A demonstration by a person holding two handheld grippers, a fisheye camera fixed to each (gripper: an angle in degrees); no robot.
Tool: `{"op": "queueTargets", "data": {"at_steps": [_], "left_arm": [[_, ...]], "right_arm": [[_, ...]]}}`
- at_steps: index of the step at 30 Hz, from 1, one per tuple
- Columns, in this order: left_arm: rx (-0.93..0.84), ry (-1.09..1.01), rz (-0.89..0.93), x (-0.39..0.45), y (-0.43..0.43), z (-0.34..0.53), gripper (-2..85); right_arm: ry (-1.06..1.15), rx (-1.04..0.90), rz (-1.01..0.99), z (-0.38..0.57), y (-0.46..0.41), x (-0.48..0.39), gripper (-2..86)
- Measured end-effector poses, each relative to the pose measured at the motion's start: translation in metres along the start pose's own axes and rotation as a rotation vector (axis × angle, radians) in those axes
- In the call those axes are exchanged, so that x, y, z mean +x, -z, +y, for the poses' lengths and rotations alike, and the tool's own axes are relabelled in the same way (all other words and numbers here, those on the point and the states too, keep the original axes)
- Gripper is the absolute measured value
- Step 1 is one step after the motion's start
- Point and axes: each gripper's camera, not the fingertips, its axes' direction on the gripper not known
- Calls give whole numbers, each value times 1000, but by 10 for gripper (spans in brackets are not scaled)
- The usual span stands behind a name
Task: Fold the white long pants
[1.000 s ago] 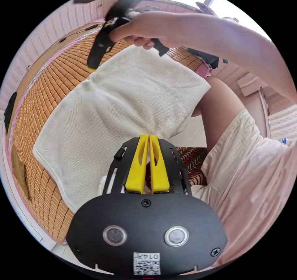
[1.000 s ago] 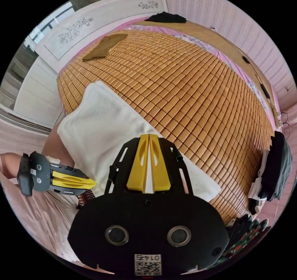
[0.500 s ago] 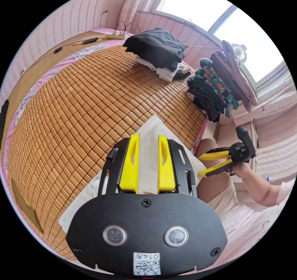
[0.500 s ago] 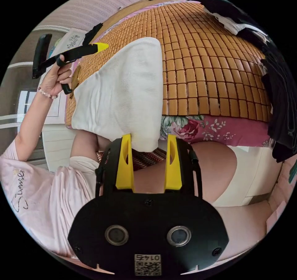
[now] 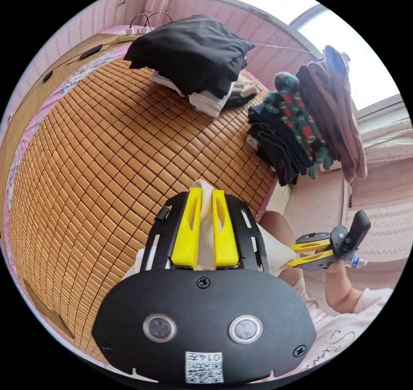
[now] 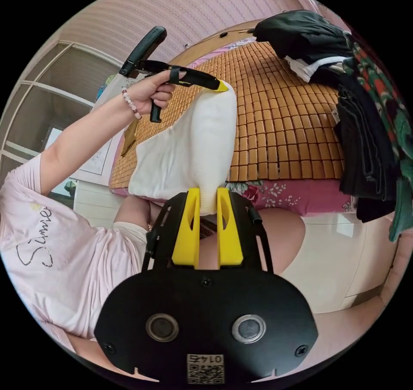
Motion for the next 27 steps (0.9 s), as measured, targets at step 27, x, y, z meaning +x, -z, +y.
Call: {"op": "queueTargets", "data": {"at_steps": [27], "left_arm": [[182, 334, -243, -76, 32, 392, -1]], "right_arm": [[595, -390, 165, 12, -170, -145, -5]]}}
